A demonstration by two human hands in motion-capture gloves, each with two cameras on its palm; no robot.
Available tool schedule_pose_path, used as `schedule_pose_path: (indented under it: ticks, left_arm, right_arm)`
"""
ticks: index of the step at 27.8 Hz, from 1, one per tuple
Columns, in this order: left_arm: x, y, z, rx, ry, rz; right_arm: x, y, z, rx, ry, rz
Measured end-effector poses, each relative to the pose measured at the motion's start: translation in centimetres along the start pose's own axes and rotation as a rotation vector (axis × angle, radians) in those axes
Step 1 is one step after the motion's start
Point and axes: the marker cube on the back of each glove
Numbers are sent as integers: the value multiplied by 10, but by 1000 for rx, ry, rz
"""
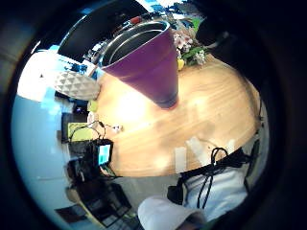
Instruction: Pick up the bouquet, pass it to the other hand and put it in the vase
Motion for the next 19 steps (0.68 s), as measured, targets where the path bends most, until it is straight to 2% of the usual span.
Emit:
schedule_pose_path:
  ticks: [3, 5, 11, 14, 17, 19]
  left_arm:
    - [1, -9, -4, -14, 31, 2]
    - [1, -14, -11, -13, 62, 2]
    - [3, -38, -35, 18, 257, 11]
    - [8, -51, -52, 58, 410, 17]
    - [22, -68, -72, 129, 650, 35]
    - [38, -79, -86, 167, 868, 76]
  right_arm:
    - [1, 3, -7, 119, -26, 32]
    - [0, 5, -13, 188, -112, 50]
    - [-36, -1, -57, 436, -724, -127]
    - [-49, -5, -86, 592, -942, -268]
    - [-57, -10, -102, 732, -1029, -296]
    - [-71, -7, -102, 732, -1167, -325]
